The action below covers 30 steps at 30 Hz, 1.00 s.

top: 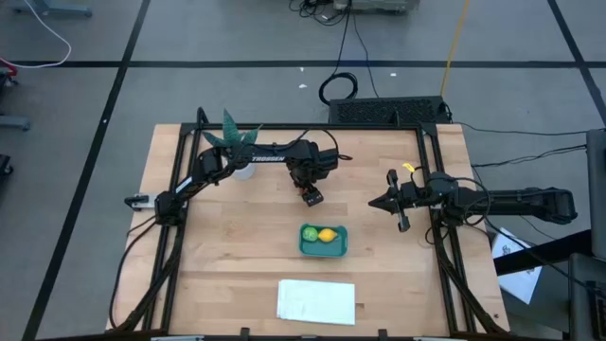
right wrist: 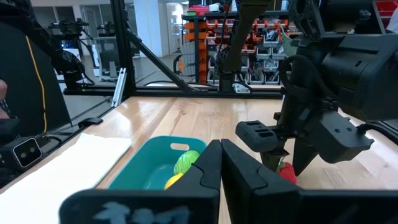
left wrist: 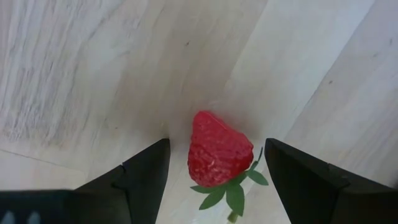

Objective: Pick and placing Produce into tupperware
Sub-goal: Put the strawberry into the blue bin

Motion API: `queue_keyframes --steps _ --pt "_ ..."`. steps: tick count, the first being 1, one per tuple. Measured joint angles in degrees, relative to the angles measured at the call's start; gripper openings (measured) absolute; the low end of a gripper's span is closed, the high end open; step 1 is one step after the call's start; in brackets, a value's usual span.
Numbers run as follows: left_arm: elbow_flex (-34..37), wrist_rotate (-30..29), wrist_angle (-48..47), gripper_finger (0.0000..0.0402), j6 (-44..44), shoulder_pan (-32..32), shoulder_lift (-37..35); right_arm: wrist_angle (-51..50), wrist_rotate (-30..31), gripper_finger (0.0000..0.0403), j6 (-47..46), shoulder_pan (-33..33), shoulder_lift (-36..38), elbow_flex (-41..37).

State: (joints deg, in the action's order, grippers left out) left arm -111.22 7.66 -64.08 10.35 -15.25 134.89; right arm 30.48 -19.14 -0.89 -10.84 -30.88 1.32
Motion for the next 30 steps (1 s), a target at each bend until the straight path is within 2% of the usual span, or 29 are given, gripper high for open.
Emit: queue_keyframes --steps 16,30 --pt "0.0 -0.2 0.9 0.0267 -1.2 0.0 0.0 0.0 0.0 0.0000 0.0 0.0 0.0 0.0" --pt "0.0 -0.6 0.4 0.0129 -1.7 0.0 -0.1 0.0 0.0 0.0000 0.0 0.0 0.0 0.0"
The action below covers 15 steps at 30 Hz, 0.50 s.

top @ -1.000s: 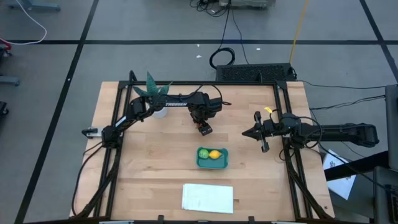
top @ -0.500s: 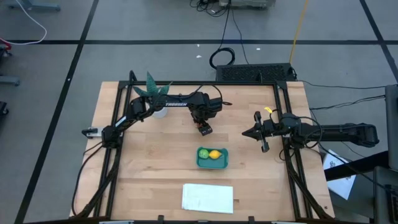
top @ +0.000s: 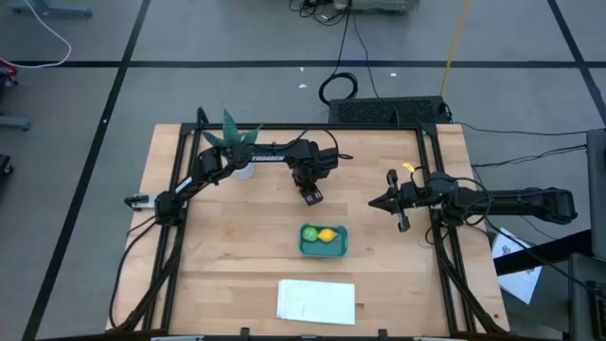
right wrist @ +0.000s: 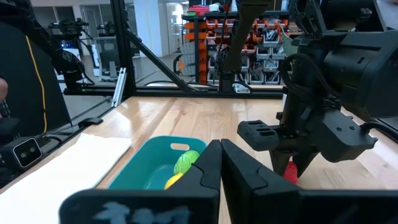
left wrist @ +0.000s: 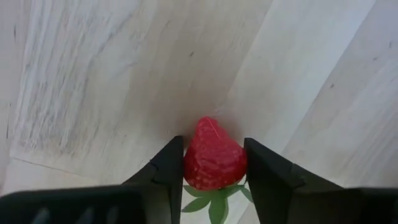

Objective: Pick and placing Produce into tupperware
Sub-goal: Put the strawberry into the blue bin

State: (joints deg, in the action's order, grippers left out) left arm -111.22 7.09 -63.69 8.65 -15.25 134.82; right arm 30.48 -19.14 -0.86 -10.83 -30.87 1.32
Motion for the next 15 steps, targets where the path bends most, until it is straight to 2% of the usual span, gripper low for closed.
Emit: queue_keyframes --steps 6,10,15 --pt "-0.1 0.3 -1.2 0.0128 -1.1 0.0 0.0 0.0 0.0 0.0000 0.0 0.0 0.0 0.0" --pt "-1.6 0.5 -5.3 0.0146 -2.6 0.0 0.1 0.0 0.0 0.0000 0.0 0.0 0.0 0.0" --pt "-5.0 -0.4 -10.0 0.0142 -3.6 0.0 0.1 0.1 0.0 0.0000 0.0 0.0 0.0 0.0"
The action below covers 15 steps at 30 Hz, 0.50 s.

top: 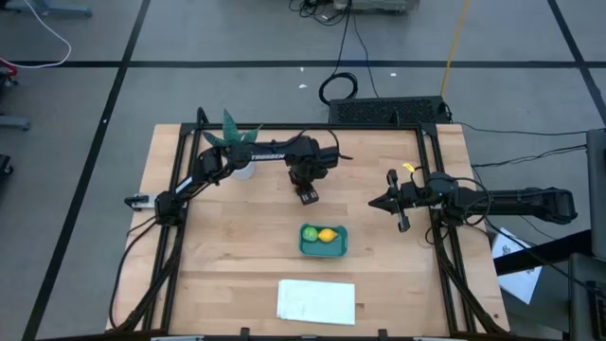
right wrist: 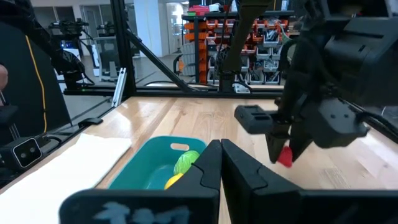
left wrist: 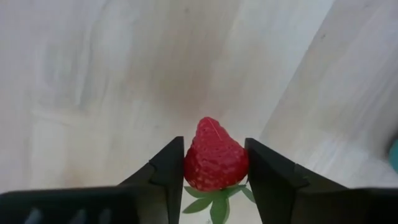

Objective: Pick and placing Produce into tupperware
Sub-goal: Put the strawberry into the blue bin

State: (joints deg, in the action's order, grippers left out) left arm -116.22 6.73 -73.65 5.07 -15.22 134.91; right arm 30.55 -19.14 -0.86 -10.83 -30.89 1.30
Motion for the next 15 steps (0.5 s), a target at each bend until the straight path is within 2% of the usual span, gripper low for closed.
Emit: queue_keyframes --steps 7,15 --pt "-6.4 -1.1 -5.2 0.0130 -2.2 0.0 0.0 0.0 0.0 0.0000 0.0 0.0 0.0 0.0" --pt "-17.2 -2.2 -11.8 0.0140 -3.5 0.0 0.0 0.0 0.0 0.0000 0.1 0.0 0.0 0.0"
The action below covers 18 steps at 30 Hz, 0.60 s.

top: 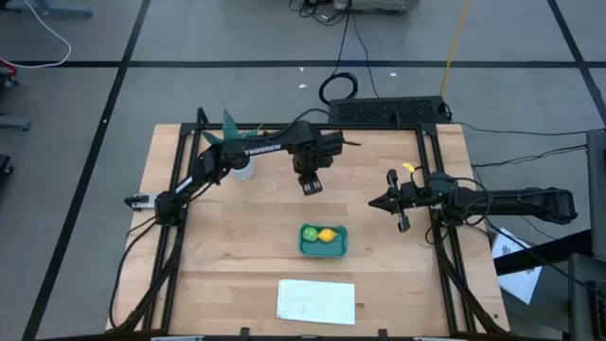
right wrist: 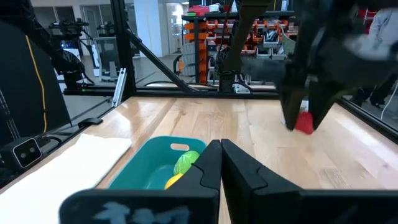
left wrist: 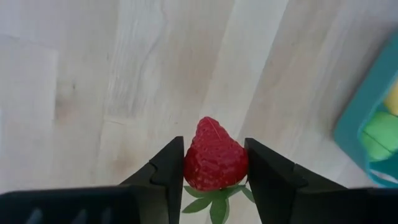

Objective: Pick and placing Produce into tupperware
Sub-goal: Put the strawberry into the blue bin

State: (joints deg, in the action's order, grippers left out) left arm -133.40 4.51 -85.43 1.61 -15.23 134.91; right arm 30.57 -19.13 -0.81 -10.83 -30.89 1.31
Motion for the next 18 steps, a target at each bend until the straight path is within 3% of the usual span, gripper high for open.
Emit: queue_keyframes --steps 18 --pt "-1.2 3.1 -1.1 0.0132 -1.2 0.0 -8.8 0.4 0.0 0.0000 0.0 0.0 0.0 0.0"
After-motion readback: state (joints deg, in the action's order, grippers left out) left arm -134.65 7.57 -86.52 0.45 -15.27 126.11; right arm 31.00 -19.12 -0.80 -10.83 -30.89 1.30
